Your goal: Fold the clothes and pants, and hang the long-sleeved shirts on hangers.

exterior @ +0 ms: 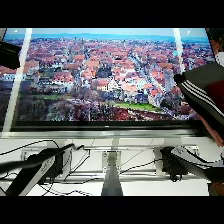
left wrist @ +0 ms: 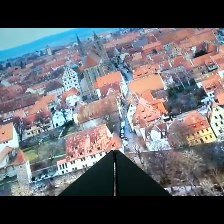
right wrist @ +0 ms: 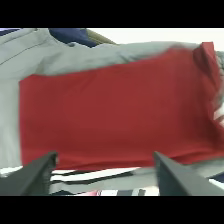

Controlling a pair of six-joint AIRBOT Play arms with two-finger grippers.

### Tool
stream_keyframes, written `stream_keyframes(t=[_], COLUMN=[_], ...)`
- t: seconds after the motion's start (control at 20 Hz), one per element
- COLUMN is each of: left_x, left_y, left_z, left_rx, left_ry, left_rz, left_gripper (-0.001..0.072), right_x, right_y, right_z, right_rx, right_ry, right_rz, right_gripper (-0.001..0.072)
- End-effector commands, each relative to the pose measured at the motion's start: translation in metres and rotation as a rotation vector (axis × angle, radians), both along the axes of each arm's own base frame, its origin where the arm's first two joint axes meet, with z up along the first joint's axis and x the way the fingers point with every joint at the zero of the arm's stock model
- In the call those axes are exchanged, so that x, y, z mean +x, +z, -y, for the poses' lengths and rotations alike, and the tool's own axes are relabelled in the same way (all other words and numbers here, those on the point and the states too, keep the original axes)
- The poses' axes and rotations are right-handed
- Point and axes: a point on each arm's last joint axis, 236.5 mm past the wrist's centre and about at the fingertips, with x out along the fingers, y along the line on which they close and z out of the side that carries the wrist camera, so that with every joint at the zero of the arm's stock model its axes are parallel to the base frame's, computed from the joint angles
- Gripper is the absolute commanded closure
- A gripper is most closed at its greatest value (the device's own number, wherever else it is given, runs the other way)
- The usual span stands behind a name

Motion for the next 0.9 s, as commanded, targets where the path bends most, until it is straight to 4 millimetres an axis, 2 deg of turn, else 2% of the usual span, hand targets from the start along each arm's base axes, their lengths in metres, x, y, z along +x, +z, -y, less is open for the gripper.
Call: stream_keyframes(t=[0.0,0.15,0.2,0.3,0.4,0.5,0.55,0.6,0.7,0.85], left_x=[0.0,0.0,0.0,0.0,0.0,0.0,0.0,0.0,0.0,0.0], left_y=[0.0,0.0,0.0,0.0,0.0,0.0,0.0,0.0,0.0,0.0], left_z=[-0.001,-0.001,-0.001,-0.001,-0.001,-0.001,-0.001,-0.001,-0.001,-0.001], left_rx=[0.001,0.001,0.001,0.001,0.001,0.001,0.001,0.001,0.001,0.001], left_ry=[0.001,0.001,0.001,0.001,0.001,0.001,0.001,0.001,0.001,0.001], left_rz=[0.001,0.001,0.001,0.001,0.001,0.001,0.001,0.001,0.001,0.001], left_gripper=[0.0695,0.0695,0.0695,0.0694,0.0695,0.0695,0.0695,0.0694,0.0694,0.0694], right_x=[0.028,0.094,0.116,0.163,0.196,0.208,0.21,0.21,0.207,0.204], right_y=[0.0,-0.002,0.0,0.006,0.012,0.014,0.015,0.016,0.016,0.015], right_z=[-0.017,-0.069,-0.092,-0.158,-0.231,-0.294,-0.319,-0.342,-0.373,-0.391], right_rx=[0.019,0.017,-0.001,-0.055,-0.114,-0.184,-0.214,-0.239,-0.256,-0.249], right_ry=[0.132,0.411,0.509,0.761,0.99,1.16,1.225,1.282,1.361,1.404], right_rz=[0.04,0.05,0.051,0.061,0.075,0.056,0.05,0.045,0.045,0.051], right_gripper=[0.0271,0.0639,0.069,0.0691,0.0691,0.0691,0.0691,0.0691,0.0691,0.069])
